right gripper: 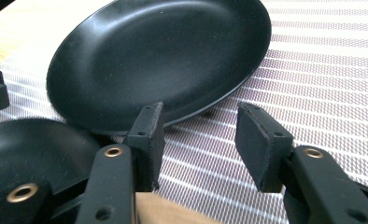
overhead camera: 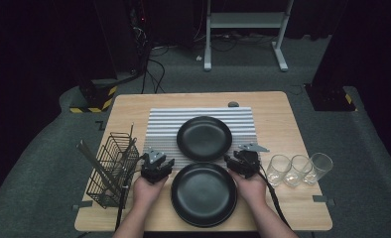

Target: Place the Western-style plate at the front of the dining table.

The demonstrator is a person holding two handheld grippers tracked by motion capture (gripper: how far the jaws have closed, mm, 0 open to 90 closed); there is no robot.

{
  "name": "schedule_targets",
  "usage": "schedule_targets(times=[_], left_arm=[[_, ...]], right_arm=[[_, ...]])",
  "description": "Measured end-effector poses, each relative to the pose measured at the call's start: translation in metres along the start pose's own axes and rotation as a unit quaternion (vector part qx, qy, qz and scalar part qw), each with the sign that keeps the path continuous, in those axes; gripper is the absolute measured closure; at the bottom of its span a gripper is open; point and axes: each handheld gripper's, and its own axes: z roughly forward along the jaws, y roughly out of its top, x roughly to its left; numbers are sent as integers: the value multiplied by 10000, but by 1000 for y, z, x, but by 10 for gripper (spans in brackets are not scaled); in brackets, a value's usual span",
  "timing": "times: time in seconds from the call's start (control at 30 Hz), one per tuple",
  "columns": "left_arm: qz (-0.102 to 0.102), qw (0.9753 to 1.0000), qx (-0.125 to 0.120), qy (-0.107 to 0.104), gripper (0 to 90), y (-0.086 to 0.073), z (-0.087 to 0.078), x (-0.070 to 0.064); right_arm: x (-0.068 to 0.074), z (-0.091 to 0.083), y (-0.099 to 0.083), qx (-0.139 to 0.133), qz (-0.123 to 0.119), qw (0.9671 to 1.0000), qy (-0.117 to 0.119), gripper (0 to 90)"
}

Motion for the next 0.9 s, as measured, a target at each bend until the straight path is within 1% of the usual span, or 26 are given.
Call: schedule_targets(times=[0.03, 0.07, 0.13, 0.2, 0.3, 0.37, 0.47, 0.53, 0.63, 0.67, 0.7, 0.77, 0.87, 0.9], left_arm=[[48, 10000, -7, 26, 579, -2, -3, 0], [108, 9999, -19, 39, 571, -5, -7, -1], [161, 9998, -72, 70, 563, -8, -10, -2], [106, 9999, -108, 65, 569, -11, -12, -2], [168, 9998, -139, 28, 569, -13, -13, -2], [185, 9997, -126, 19, 573, -14, -14, -3], [161, 9997, -176, -25, 574, -15, -15, -3], [224, 9995, -210, -116, 582, -16, -16, -5], [271, 9992, -281, -128, 584, -16, -19, -5], [359, 9986, -378, -100, 586, -16, -21, -5], [391, 9982, -432, -113, 589, -16, -22, -6], [456, 9972, -578, -120, 588, -16, -25, -7], [541, 9961, -688, -129, 582, -15, -29, -7], [515, 9961, -701, -142, 576, -14, -29, -7]], right_arm=[[1, -2, -2, -14, -46, 10000, -12, 533], [4, -8, -7, -29, -147, 9999, -61, 545], [5, -12, -12, -61, -221, 9997, -102, 567], [5, -17, -17, -82, -275, 9994, -166, 576], [3, -24, -24, -92, -308, 9993, -172, 593], [2, -29, -29, -108, -390, 9990, -203, 596], [0, -37, -35, -140, -506, 9982, -286, 606], [0, -43, -39, -152, -558, 9979, -308, 611], [-1, -51, -46, -142, -571, 9977, -350, 609], [-1, -52, -48, -129, -603, 9974, -369, 609], [-1, -54, -50, -98, -608, 9973, -395, 609], [-1, -56, -55, -46, -709, 9963, -490, 608], [-1, -58, -64, -28, -896, 9944, -567, 601], [-1, -58, -67, -4, -930, 9939, -600, 603]])
